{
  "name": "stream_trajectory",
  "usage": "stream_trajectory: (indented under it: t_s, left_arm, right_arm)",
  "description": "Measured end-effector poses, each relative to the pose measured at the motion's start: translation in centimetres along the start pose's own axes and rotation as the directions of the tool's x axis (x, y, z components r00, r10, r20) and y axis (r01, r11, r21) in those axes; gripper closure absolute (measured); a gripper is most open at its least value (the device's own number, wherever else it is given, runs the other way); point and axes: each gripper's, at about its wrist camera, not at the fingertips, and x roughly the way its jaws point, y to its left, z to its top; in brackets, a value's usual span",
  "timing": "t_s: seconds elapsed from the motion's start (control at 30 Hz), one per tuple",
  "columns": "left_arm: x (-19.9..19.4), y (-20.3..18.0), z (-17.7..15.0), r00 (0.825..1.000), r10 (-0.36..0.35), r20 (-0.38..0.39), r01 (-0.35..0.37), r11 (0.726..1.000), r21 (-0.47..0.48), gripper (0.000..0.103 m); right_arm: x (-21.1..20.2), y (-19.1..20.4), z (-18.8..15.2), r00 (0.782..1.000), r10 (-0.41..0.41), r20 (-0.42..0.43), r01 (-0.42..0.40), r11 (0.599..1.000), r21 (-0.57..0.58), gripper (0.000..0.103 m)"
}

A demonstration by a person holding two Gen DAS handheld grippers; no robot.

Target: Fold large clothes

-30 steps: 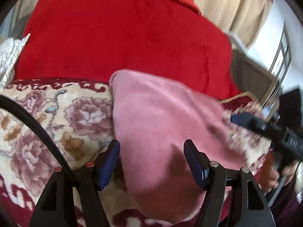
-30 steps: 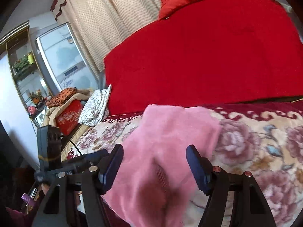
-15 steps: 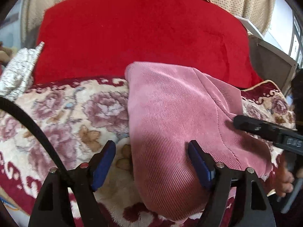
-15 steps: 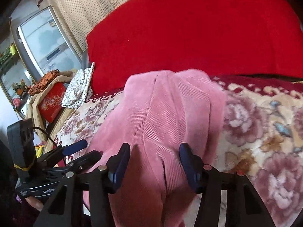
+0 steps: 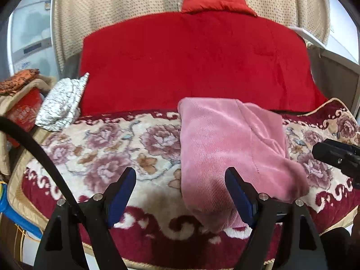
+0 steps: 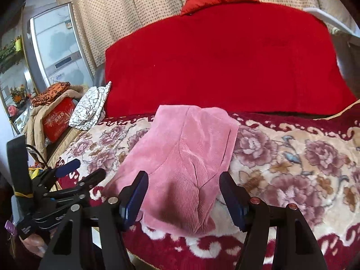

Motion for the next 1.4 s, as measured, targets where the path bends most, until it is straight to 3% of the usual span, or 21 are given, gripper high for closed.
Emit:
stream_trajectory:
  t_s: [0.2, 0.3, 0.37, 0.73, 1.17, 1.4]
  left_arm:
    - [-4.5, 0.2, 0.8, 0.995, 0.068, 0.079, -0.070, 0.997, 0.015, 0.021]
    - [-7.2, -0.1, 1.1, 0.987, 0.089, 0.131, -0.094, 0.995, 0.027, 0.011]
    - [-8.7, -0.2, 1.2, 0.979, 0.108, 0.172, -0.115, 0.993, 0.033, 0.010]
    - [-14.9, -1.4, 1.9, 0.952, 0.131, 0.278, -0.154, 0.986, 0.061, 0.006]
    - [-17.7, -0.9, 1.8, 0.949, 0.150, 0.279, -0.162, 0.987, 0.021, 0.006]
    - [-18.5, -0.6, 1.9, 0.944, 0.166, 0.284, -0.173, 0.985, -0.001, 0.006]
  right_arm:
    - [-3.2, 1.1, -0.2, 1.000, -0.018, 0.017, 0.018, 1.000, -0.001, 0.033]
    - [-4.9, 1.8, -0.3, 0.999, -0.027, 0.032, 0.028, 1.000, -0.014, 0.033]
    - [-6.0, 2.2, -0.3, 0.999, -0.035, 0.037, 0.036, 0.999, -0.020, 0.033]
    - [-10.5, 4.6, -0.8, 0.993, -0.104, 0.051, 0.106, 0.993, -0.057, 0.033]
    - [-13.4, 6.3, -1.7, 0.978, -0.194, 0.080, 0.200, 0.976, -0.087, 0.032]
    - [-15.5, 7.6, -1.7, 0.948, -0.270, 0.168, 0.291, 0.949, -0.119, 0.032]
